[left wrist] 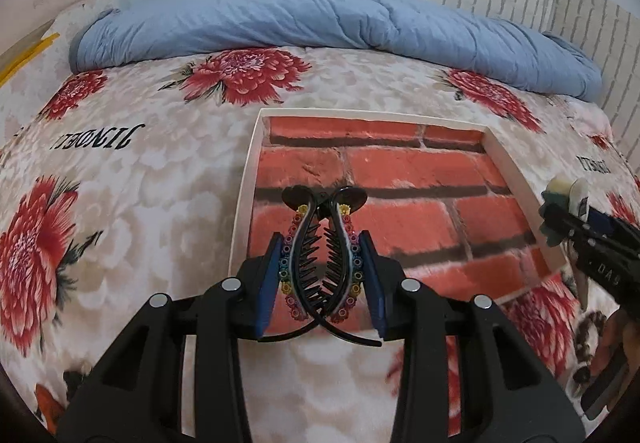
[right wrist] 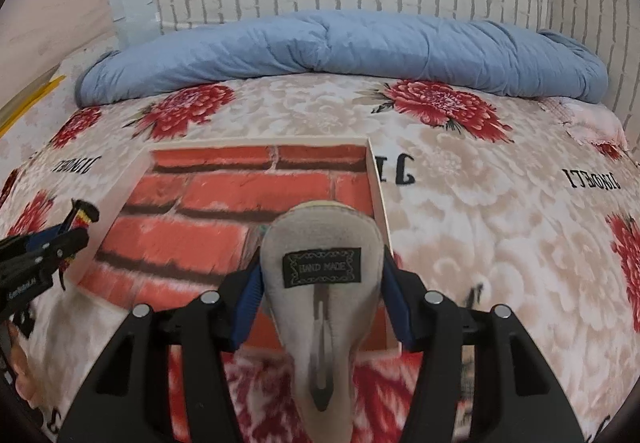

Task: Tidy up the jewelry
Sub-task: 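Carry both clips into the brick-pattern tray and open both tools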

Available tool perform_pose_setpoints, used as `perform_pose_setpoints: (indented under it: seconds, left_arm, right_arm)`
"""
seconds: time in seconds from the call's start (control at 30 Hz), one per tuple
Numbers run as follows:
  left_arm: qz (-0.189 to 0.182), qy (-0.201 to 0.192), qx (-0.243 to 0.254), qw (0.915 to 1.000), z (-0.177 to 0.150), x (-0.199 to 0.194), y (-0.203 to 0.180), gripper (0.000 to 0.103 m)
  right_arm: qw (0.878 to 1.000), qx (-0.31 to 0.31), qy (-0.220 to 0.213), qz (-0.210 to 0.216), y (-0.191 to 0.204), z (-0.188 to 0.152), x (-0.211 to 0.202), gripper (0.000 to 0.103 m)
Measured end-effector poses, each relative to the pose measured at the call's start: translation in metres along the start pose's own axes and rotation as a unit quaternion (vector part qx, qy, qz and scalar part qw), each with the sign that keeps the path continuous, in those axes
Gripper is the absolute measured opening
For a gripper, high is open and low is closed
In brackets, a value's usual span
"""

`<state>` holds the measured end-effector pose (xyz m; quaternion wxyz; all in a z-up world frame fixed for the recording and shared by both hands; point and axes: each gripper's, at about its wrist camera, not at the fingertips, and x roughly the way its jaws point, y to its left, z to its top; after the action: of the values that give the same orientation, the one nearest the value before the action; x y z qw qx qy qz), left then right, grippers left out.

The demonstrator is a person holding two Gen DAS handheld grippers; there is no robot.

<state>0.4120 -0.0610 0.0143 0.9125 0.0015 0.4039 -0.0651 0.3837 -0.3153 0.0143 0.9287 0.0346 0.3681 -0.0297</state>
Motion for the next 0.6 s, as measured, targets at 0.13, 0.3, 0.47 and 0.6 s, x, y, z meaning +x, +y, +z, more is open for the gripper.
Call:
perform_pose_setpoints:
  seconds: [0.13,0.3,0.47,0.6]
  left_arm:
    - [0.02,0.007,0.01,0.9997,0.013,0.026,-0.002,0.036]
    - [0.02,0.012,0.009,0.9997,0.026,0.048,-0.004,0.036]
    - [0.019,0.039,-0.015,0.999,0.037,0.075,-0.002,0.036]
    - [0.005,0.065,-0.017,0.9977,0.04,0.09,-0.008,0.036]
  right_arm:
    - [1.0,0.02,-0.007,-0.003,-0.002,0.017,0.02,0.054]
    - [1.0,-0.004,0.001,-0.026,0.005,0.027,0.045,0.054]
    - [0.999,0.003,0.028,-0.037,0.005,0.026,0.069,0.054]
    - [0.998,0.006,0.047,-0.043,0.003,0.024,0.081,0.055]
